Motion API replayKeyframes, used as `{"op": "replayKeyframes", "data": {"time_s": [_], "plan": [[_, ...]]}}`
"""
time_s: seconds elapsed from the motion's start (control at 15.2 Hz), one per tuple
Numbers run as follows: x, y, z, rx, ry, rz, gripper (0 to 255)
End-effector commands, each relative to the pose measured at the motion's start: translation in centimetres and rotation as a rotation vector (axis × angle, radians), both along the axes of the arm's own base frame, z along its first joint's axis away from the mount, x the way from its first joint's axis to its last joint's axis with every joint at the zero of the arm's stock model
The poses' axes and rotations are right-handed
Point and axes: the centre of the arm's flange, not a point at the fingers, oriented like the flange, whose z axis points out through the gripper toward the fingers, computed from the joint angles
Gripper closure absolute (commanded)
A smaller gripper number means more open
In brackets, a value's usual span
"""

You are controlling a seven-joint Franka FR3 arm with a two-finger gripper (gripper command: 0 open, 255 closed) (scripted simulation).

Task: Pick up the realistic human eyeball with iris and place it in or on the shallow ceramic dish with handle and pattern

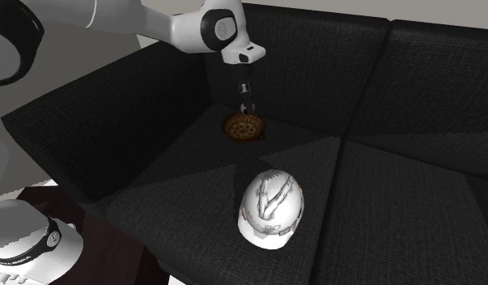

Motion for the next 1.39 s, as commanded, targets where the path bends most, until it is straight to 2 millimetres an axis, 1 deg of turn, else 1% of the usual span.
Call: {"op": "replayKeyframes", "data": {"time_s": [0.0, 0.07, 0.92, 1.32], "plan": [[-0.4, 2.7, 0.0, 0.000, 0.000, -0.002, 255], [-0.5, 3.3, 0.0, 0.000, 0.000, -0.002, 255], [-0.5, 3.3, -6.9, 0.000, 0.000, -0.002, 255], [-0.5, 3.3, -6.9, 0.000, 0.000, -0.002, 255]]}}
